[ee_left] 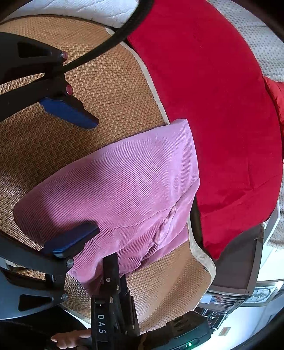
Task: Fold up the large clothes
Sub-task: 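Press and smooth the folded jacket with the right gripper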
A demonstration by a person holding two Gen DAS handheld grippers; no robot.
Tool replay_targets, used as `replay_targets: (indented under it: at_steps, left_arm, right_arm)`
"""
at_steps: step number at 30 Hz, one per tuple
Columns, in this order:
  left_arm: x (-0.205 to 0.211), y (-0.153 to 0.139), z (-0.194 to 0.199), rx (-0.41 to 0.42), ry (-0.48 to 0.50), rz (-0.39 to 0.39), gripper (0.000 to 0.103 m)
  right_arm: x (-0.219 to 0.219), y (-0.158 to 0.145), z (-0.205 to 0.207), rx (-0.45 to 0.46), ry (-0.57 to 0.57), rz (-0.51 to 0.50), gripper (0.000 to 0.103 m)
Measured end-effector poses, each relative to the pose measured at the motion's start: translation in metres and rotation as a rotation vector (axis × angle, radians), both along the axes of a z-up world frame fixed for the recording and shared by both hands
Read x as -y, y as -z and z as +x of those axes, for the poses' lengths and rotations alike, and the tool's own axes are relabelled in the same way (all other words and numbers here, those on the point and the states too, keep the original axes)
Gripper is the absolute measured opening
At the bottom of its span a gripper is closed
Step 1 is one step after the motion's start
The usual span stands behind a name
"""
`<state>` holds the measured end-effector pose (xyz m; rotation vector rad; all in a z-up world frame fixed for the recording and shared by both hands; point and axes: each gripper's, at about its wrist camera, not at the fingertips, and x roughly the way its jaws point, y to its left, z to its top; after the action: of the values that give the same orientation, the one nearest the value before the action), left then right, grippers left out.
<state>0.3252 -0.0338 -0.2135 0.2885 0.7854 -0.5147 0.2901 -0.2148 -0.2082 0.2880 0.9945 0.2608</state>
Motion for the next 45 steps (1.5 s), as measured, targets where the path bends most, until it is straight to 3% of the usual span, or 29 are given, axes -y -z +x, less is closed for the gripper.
replay_targets:
  at_steps: [12, 19, 23, 26, 31, 34, 38, 45]
  left_arm:
    - [-0.003, -0.002, 0.007, -0.028, -0.033, -0.025, 0.097]
    - [-0.005, -0.027, 0.004, 0.117, -0.086, -0.065, 0.097]
    - [0.008, -0.001, 0.020, 0.046, -0.111, 0.026, 0.097]
    - [0.004, -0.005, 0.024, 0.031, -0.123, -0.024, 0.097]
    - [0.005, -0.011, 0.022, 0.085, -0.141, -0.007, 0.097]
    - [0.003, -0.014, 0.023, 0.115, -0.169, 0.000, 0.097]
    - [0.004, -0.009, 0.029, 0.078, -0.175, -0.018, 0.097]
    - [0.011, -0.009, 0.031, 0.089, -0.161, -0.006, 0.097]
  right_arm:
    - [0.017, 0.005, -0.016, 0.028, 0.029, 0.071, 0.035]
    - [0.028, -0.001, -0.026, 0.032, 0.029, 0.117, 0.035]
    - [0.038, -0.019, -0.033, 0.072, 0.029, 0.120, 0.036]
    - [0.053, -0.035, -0.031, 0.126, 0.063, 0.135, 0.036]
    - [0.068, -0.050, -0.005, 0.151, 0.110, 0.120, 0.036]
    - [0.070, -0.043, 0.015, 0.120, 0.128, 0.130, 0.036]
    - [0.063, -0.009, 0.039, 0.022, 0.118, 0.096, 0.036]
    - [0.069, -0.009, 0.039, 0.034, 0.114, 0.109, 0.036]
